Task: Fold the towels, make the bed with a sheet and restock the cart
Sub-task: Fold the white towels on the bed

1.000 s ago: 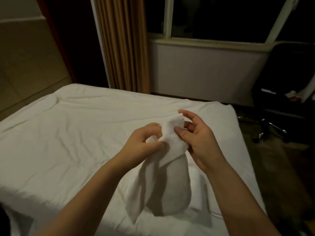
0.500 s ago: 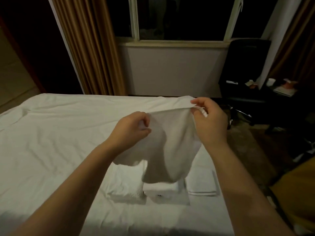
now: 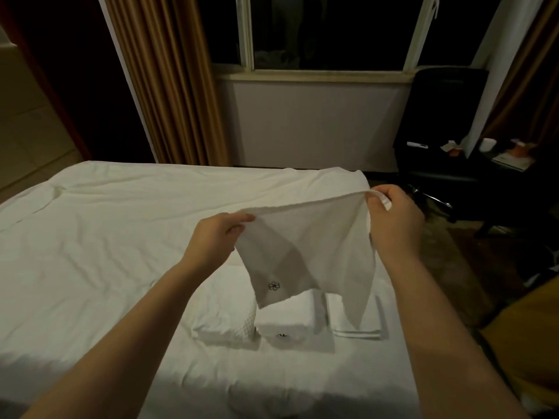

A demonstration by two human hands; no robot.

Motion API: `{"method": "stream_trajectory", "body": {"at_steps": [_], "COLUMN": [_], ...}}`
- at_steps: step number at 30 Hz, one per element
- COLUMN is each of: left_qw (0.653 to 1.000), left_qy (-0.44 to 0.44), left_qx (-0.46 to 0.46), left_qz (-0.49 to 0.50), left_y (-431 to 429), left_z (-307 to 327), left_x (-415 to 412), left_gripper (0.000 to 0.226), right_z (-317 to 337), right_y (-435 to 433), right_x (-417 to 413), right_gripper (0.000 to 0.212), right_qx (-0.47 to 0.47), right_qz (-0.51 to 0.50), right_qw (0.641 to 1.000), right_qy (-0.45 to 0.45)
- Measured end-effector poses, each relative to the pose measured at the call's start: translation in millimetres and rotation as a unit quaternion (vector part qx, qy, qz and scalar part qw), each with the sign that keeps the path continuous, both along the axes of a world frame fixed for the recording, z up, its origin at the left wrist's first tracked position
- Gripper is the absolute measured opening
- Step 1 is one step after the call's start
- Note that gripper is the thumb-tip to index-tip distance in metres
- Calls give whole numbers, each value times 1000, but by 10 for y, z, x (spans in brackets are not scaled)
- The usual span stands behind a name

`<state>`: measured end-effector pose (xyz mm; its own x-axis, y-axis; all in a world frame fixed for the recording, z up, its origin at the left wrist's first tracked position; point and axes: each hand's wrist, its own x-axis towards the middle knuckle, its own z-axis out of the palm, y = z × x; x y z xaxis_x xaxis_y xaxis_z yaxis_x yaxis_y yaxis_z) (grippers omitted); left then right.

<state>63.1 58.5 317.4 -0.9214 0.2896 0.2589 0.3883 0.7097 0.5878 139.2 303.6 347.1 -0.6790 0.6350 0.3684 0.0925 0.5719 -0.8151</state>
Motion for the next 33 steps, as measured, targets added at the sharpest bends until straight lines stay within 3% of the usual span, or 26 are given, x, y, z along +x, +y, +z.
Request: {"method": "stream_trajectory", "body": {"at_steps": [4, 8, 14, 20, 25, 30, 33], "left_qw": [991, 986, 995, 988, 995, 996, 994], "left_qy": [-100, -144, -74, -83, -12, 48, 53], "left_qx": [84, 67, 14, 97, -14, 32, 57], "left_qz": [8, -42, -61, -89, -96, -69, -73], "left_y": [149, 449, 684, 665, 686, 669, 669], "left_z": [108, 204, 326, 454, 469, 529, 534], "left_x": [105, 297, 447, 500, 442, 299, 259], "left_gripper": [22, 15, 26, 16, 48, 3, 13], "right_z": [-45, -101, -28, 91, 137, 113, 89], "right_y": [-80, -315, -534, -486, -449, -454, -440], "right_x": [6, 1, -16, 9, -8, -33, -36], "right_gripper": [11, 12, 7, 22, 24, 22, 22], "right_qx": [11, -52, -127, -152, -175, -73, -54], "right_qz": [70, 187, 249, 275, 305, 311, 285], "right_qw": [990, 966, 952, 946, 934, 945, 956], "right_qy": [-123, -174, -124, -76, -68, -64, -43]}}
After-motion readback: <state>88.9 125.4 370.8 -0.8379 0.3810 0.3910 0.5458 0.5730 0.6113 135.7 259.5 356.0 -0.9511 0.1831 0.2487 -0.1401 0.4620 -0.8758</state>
